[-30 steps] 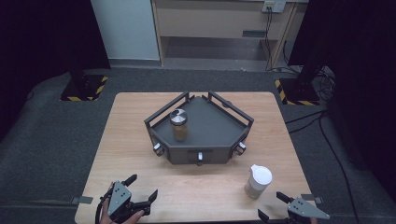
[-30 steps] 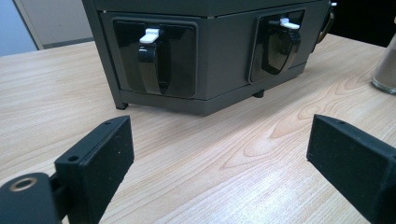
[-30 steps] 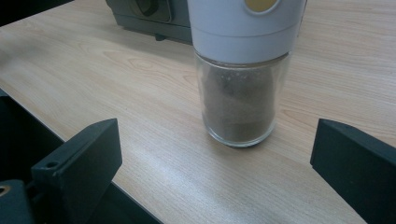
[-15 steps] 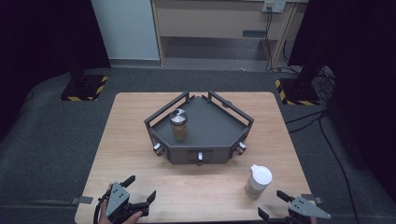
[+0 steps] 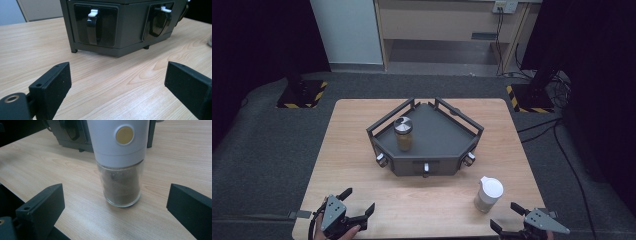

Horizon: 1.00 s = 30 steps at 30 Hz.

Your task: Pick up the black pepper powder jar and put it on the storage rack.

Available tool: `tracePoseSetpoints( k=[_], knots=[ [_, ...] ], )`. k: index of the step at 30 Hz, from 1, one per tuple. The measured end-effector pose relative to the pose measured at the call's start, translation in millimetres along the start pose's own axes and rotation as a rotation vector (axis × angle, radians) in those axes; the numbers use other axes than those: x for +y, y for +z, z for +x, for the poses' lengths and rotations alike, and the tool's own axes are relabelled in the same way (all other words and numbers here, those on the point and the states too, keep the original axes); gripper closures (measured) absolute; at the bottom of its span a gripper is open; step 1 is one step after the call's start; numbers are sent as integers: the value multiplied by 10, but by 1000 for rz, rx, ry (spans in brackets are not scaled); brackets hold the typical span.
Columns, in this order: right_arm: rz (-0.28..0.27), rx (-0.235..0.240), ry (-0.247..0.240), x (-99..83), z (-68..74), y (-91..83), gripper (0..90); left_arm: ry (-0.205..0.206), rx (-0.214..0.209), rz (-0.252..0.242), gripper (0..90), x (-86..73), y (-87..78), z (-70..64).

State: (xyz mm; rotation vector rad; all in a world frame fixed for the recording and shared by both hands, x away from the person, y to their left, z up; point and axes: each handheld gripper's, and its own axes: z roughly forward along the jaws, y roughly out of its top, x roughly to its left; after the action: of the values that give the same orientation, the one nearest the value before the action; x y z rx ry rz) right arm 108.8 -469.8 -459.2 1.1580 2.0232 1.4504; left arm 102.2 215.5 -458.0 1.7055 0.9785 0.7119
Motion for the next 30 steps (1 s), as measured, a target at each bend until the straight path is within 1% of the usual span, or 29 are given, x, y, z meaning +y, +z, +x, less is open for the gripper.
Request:
tracePoseSetpoints(
  k=[3, 7, 10, 17, 22, 24, 26, 30],
  knots=[
    [9, 3, -9, 34, 15, 13, 21, -3, 1, -6, 61, -1, -13, -8],
    [13, 6, -15, 65, 18, 29, 22, 3, -6, -8, 61, 5, -14, -28],
    [24, 13, -26, 93, 21, 39, 23, 6, -4, -6, 61, 7, -17, -37],
    [23, 18, -42, 133, 27, 60, 24, 9, -9, 0, 58, 8, 4, -42],
    [29, 25, -59, 194, 17, 113, 26, 15, -7, 7, 58, 13, 16, -53],
    [26, 24, -62, 211, 14, 138, 30, 18, -8, 10, 58, 17, 15, -55],
    [6, 21, -47, 215, 13, 154, 38, 20, -8, 12, 58, 18, 14, -59],
    [3, 14, -61, 286, 17, 199, 50, 21, -8, 13, 58, 17, 16, -59]
  ],
)
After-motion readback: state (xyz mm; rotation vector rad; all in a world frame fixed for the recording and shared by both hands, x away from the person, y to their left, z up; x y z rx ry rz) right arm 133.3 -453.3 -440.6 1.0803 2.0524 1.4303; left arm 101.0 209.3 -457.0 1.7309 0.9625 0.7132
